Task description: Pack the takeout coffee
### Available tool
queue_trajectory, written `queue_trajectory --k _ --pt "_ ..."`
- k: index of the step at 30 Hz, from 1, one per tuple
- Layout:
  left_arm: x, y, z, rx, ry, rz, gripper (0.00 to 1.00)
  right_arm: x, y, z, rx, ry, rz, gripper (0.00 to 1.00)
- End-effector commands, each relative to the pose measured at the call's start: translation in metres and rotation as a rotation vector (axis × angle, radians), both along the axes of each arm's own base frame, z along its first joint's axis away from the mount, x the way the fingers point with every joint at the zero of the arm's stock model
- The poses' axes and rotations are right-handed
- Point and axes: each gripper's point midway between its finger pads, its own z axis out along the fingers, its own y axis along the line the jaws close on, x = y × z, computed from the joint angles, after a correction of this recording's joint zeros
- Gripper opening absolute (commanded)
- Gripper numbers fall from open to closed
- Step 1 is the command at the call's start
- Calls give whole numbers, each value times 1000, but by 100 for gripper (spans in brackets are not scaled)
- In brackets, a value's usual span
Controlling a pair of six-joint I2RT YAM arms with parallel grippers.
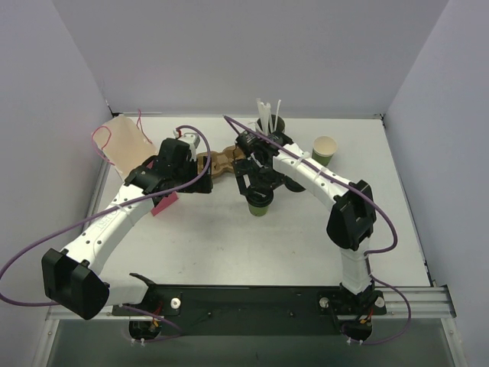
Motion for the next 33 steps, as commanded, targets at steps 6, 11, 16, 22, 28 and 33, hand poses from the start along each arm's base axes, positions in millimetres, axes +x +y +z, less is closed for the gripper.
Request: queue_trajectory --k 6,11,16,22,28,33 --pt "6 -10 13 -54 -36 -35 98 3 -7 50 98 -96 -47 89" --pt "4 -28 15 -110 -30 -81 95 5 -29 67 180 -150 -138 85" --pt "0 -64 10 -159 1 -140 85 -2 -39 63 305 -144 -212 75" --pt "2 -109 11 -206 26 -196 63 -8 -32 47 359 -91 -219 52" --pt "11 -131 12 -236 34 -210 54 -9 -29 33 364 -62 -225 42" --pt "14 -145 2 -233 60 -221 49 -9 -28 26 359 -47 -228 38"
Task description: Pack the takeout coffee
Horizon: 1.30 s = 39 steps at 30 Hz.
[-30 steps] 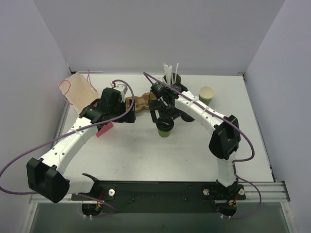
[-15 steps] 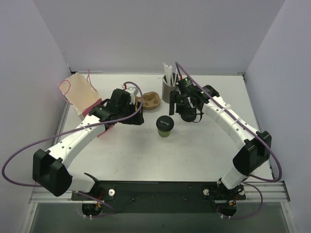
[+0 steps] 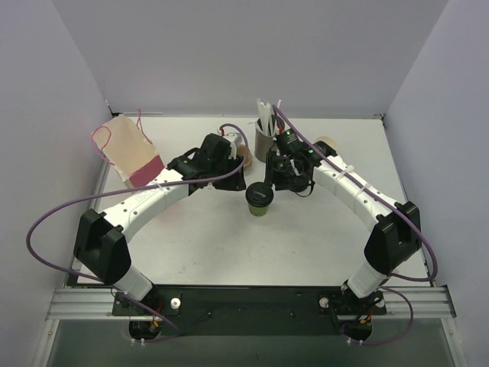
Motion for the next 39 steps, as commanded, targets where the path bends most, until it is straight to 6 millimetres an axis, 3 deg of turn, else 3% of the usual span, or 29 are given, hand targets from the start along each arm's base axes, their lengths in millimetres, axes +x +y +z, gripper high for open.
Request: queue_trajectory --k 1,13,39 --pt "13 -24 18 -72 -38 -12 48 -1 6 -5 14 15 1 36" --pt "17 -34 3 -62 -12 -27 46 -1 4 -17 -7 39 -3 27" --pt "16 -45 -10 -59 15 -58 37 -3 -2 -31 -38 66 -7 23"
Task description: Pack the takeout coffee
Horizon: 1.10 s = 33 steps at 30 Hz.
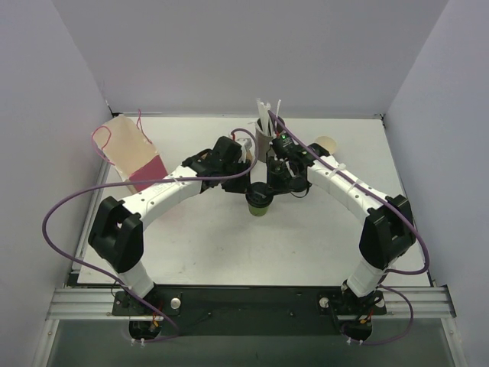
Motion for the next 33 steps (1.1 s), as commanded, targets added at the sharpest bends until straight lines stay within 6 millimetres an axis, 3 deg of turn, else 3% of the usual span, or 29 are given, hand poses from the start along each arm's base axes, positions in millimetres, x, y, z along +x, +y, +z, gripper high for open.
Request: queue_trajectory --k 1,23,33 --pt "11 -16 21 -56 -55 -16 37 -3 -4 -4 -18 7 0 23" --pt "14 -7 1 19 -43 17 30 5 -7 3 -49 -19 4 23" --pt "14 -6 -7 34 -28 21 29 5 -7 -10 -69 17 6 18"
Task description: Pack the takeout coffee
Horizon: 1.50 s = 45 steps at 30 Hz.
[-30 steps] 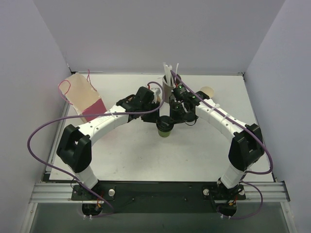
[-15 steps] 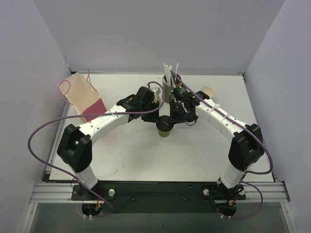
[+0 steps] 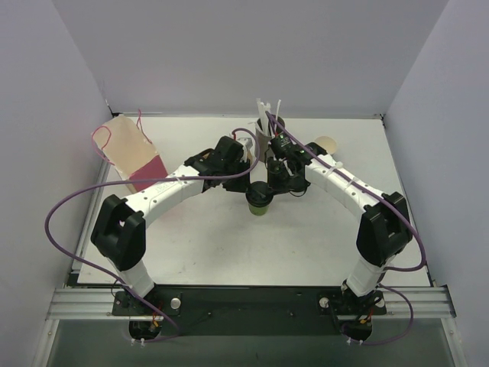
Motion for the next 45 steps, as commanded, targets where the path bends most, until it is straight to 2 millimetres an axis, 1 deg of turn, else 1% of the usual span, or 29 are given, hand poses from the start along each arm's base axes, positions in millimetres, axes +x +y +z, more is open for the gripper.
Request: queue_trajectory --k 1,13,19,24,28,29,30,32,33,35,40,42,45 --pt "9 -3 -3 21 -19 12 29 1 -4 -3 -37 13 -1 18" --pt "7 2 -24 59 9 27 29 -9 -7 -19 -63 60 0 16" --pt "4 6 -34 77 24 32 28 -18 -6 -29 -81 84 7 15" --pt "3 7 -37 80 27 34 28 -26 -4 -32 -81 92 8 16" --pt "8 7 -30 87 9 29 29 -33 5 -22 -58 73 26 15" --pt "10 6 -29 92 2 23 29 -33 6 -17 -49 60 26 16" --pt "14 4 -22 86 -13 20 29 -34 7 -15 -46 56 24 17" --pt "17 2 -19 90 -20 12 29 -31 7 -7 -34 37 16 22" --pt "19 0 -13 81 -31 7 30 -29 7 -5 -34 29 9 24" --pt "20 -1 -12 83 -33 -1 30 -25 6 0 -27 13 1 27" --pt "22 -3 -3 81 -48 -8 33 -16 5 12 -6 -13 -24 29" --pt "24 -3 -1 79 -53 -8 35 -12 4 20 3 -33 -37 29" --pt "27 -3 10 67 -70 -1 38 -5 3 33 20 -68 -47 30"
